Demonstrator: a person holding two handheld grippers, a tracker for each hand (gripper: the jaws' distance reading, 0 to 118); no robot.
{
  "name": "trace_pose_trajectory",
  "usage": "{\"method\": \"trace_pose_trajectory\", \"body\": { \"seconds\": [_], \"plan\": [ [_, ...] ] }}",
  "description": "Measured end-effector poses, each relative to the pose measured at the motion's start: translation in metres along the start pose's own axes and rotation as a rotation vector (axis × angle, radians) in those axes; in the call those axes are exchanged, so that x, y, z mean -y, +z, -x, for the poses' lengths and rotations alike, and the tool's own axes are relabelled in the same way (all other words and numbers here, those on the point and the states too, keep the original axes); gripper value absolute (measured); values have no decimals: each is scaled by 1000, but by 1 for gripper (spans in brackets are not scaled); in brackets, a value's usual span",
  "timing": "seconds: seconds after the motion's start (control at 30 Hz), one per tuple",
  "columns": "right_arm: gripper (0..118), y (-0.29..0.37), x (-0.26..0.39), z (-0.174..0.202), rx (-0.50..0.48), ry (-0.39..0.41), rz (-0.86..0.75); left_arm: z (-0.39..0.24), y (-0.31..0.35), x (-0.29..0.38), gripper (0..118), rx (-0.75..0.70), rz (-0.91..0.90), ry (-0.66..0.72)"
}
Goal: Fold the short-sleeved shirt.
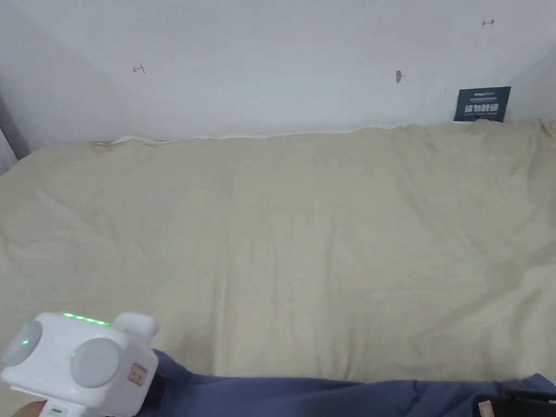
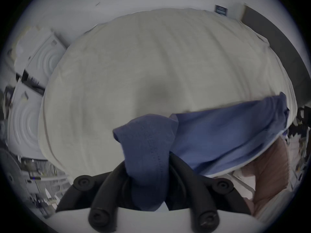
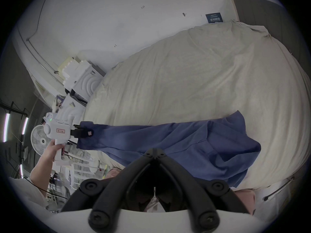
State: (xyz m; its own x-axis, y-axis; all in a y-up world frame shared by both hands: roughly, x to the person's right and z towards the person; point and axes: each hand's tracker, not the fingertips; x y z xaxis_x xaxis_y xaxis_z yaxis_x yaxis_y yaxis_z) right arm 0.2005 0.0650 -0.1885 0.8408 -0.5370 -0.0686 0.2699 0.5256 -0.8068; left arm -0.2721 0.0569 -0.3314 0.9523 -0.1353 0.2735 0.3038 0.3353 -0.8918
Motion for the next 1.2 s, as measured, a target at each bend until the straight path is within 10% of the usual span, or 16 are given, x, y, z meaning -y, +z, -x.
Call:
{"method": "trace_pose_trajectory", "body": {
  "seconds": [0.17,0.33,0.5,0.63,0.87,1.0,1.07,1.1,1.2],
  "plan": [
    [0,12,9,-3,-2,33,-28,-104,-3,-34,13,430,75,45],
    [0,24,17,-11,-15,-1,-54,-191,-36,-62,15,522,155,-50],
    [0,34,24,-23,-10,-24,-65,-196,-54,-62,107,717,196,47],
    [0,32,26,-29,-6,-38,-62,-163,-39,-57,107,956,143,155],
    [0,21,25,-32,-27,-50,-50,-102,2,-28,107,795,50,265],
    [0,17,26,-28,-33,-43,-40,-115,-3,-18,84,553,38,142],
    [0,18,27,-27,-34,-40,-34,-129,-19,-19,13,548,56,100],
    [0,18,27,-27,-35,-41,-32,-141,-26,-18,0,547,98,89],
    [0,19,29,-29,-33,-44,-24,-168,-35,-19,0,443,86,15]
  ]
}}
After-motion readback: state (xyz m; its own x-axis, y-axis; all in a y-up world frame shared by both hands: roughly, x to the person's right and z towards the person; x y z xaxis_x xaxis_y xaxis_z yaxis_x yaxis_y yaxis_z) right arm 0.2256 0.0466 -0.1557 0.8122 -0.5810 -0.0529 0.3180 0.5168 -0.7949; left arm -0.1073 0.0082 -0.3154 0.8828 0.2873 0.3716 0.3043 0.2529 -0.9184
